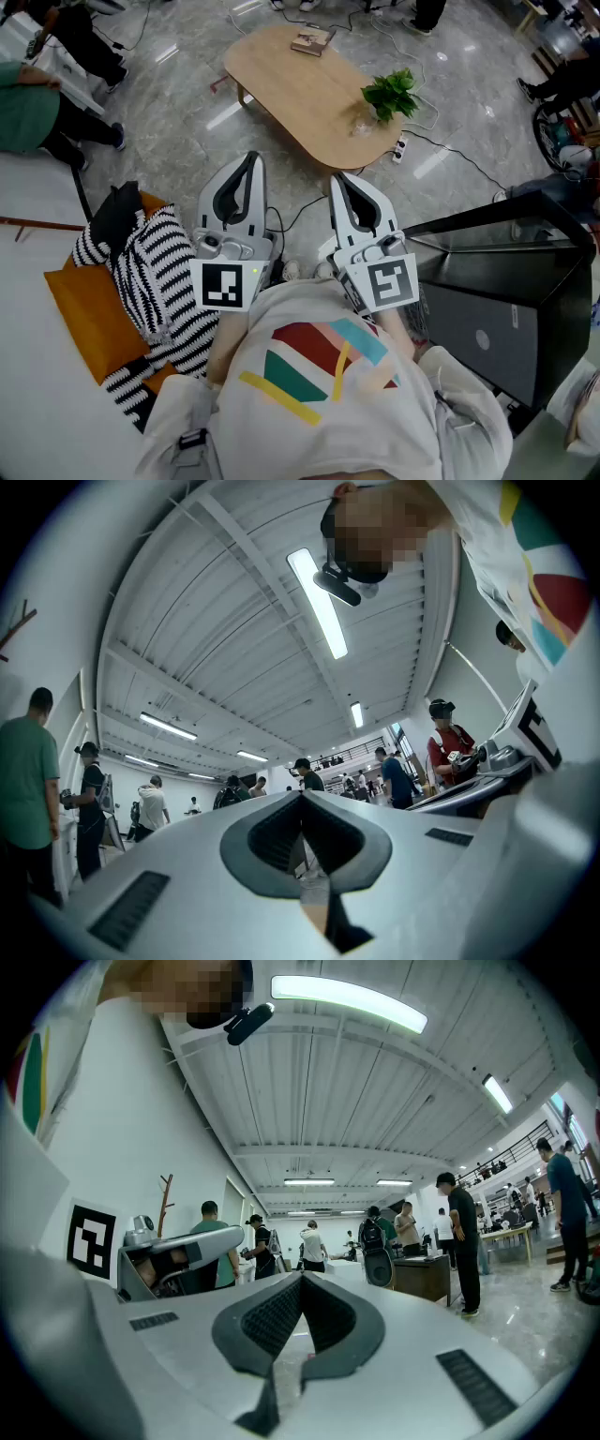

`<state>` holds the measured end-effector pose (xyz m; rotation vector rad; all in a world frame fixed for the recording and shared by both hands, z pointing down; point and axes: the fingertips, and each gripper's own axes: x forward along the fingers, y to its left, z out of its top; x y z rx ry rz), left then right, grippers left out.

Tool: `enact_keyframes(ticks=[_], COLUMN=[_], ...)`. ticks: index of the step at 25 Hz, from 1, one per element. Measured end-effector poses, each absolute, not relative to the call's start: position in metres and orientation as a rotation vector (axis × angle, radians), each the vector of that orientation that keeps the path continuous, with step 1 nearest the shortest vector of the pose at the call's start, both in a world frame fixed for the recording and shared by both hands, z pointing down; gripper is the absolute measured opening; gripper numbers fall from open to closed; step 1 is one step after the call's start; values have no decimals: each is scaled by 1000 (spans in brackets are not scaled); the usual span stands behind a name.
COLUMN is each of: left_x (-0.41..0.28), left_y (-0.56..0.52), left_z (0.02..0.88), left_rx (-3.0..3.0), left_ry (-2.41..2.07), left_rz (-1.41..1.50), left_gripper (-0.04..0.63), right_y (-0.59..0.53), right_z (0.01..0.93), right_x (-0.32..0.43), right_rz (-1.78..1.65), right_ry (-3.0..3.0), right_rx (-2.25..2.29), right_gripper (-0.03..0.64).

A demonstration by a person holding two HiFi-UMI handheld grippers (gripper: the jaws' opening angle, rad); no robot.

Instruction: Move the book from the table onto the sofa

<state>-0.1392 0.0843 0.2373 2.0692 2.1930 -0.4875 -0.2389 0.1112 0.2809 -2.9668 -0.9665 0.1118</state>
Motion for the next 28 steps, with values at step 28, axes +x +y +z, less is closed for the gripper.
enact_keyframes(ticks=[28], left_x=[-81], left_y=[187], left_z=[294], left_rx=[2089], left_ry=[2262], left_rz=[-358], left_gripper=[3], right_y=[197], right_z=[324], right_x=[-175], right_rz=[-32], right_ry=[-749], right_rx=[-2980], right_gripper=[11])
